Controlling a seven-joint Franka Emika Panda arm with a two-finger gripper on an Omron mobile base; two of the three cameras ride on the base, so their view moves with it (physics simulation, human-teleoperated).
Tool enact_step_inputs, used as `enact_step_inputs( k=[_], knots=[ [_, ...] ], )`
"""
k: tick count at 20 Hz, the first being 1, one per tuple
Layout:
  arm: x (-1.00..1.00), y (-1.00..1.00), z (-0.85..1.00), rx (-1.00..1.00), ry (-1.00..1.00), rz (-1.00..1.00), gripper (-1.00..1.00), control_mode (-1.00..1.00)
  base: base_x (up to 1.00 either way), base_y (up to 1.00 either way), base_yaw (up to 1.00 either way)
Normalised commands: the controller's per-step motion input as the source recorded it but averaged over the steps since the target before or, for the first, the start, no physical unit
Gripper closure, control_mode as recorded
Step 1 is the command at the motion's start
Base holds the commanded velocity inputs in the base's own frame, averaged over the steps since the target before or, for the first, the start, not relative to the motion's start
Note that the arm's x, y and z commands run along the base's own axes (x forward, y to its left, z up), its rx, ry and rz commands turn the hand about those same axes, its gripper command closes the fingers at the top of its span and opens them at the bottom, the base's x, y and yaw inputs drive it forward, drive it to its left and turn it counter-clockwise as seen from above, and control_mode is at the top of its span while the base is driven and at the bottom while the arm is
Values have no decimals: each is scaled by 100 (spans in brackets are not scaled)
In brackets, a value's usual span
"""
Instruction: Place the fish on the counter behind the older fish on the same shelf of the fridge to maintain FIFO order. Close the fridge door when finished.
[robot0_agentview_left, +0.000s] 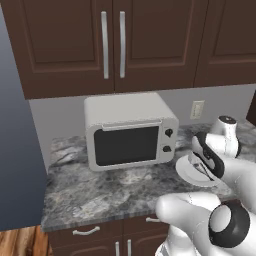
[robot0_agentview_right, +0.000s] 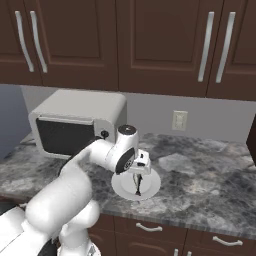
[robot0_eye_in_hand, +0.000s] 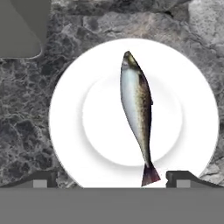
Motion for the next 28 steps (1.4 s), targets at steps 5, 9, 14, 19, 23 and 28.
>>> enact_step_inputs(
  k=[5,9,14,19,23,28],
  knots=[
    [46,-15,-42,0,4,1,-100,-100,0,0,0],
    [44,-28,-42,0,5,0,-100,-100,0,0,0],
    [40,-15,-43,0,7,0,-100,-100,0,0,0],
    [32,-10,-44,0,9,1,100,-100,0,0,0],
    [-16,0,-15,0,0,0,100,-100,0,0,0],
    [-64,0,75,0,-14,1,100,-100,0,0,0]
  ],
)
